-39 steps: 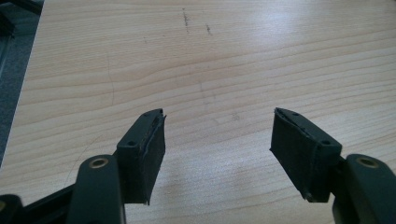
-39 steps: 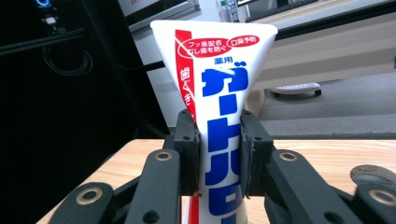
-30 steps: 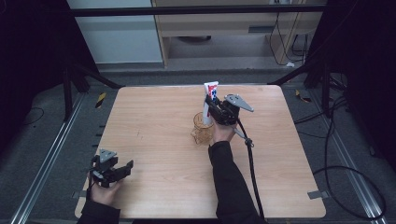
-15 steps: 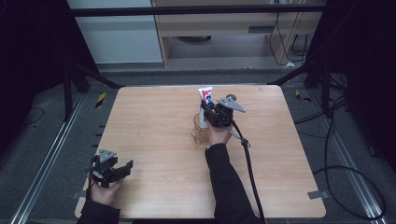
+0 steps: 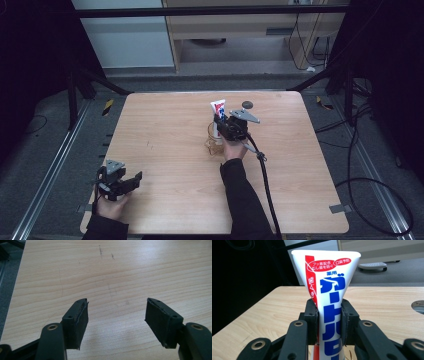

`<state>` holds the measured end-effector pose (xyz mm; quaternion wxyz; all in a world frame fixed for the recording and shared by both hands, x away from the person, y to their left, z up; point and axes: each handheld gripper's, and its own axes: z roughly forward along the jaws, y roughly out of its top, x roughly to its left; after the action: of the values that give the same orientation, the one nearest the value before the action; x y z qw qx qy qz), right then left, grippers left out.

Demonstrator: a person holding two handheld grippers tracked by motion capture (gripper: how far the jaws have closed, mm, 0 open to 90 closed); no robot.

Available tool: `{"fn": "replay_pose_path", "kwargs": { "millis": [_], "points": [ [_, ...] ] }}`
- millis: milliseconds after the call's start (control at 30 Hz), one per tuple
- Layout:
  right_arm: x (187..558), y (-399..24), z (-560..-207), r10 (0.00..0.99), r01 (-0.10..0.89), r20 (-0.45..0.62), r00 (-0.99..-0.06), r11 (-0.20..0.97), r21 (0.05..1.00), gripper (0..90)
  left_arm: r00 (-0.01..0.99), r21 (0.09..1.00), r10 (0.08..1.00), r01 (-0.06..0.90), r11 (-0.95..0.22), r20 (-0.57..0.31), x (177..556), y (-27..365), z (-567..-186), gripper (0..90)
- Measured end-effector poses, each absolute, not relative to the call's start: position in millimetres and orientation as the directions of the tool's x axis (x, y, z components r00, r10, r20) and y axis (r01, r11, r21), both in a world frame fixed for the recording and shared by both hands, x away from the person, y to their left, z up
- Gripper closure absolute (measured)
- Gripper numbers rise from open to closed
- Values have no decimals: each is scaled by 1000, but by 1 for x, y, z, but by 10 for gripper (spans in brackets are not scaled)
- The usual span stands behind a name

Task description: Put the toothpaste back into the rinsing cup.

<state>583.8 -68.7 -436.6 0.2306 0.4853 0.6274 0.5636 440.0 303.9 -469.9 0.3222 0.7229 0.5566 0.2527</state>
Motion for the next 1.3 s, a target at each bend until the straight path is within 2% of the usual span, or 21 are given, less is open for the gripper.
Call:
{"fn": "replay_pose_path", "kwargs": {
  "millis": [500, 800, 900, 1067, 1300],
  "points": [
    [575, -68, -439, 878, 413, 166, -449, 38, 910, 676, 253, 747, 967, 642, -175, 10, 440, 303, -470, 337],
    [570, -72, -445, 875, 418, 146, -462, 70, 906, 622, 253, 744, 967, 644, -179, 13, 440, 303, -470, 336],
    [566, -74, -440, 879, 390, 122, -461, 77, 917, 489, 254, 745, 967, 643, -179, 13, 439, 303, -470, 336],
    [555, -84, -422, 886, 346, 99, -452, 72, 936, 326, 253, 746, 967, 642, -178, 13, 439, 303, -470, 335],
    [528, -113, -401, 884, 332, 60, -464, 111, 937, 247, 252, 745, 968, 644, -177, 13, 439, 303, -470, 334]
  ]
}}
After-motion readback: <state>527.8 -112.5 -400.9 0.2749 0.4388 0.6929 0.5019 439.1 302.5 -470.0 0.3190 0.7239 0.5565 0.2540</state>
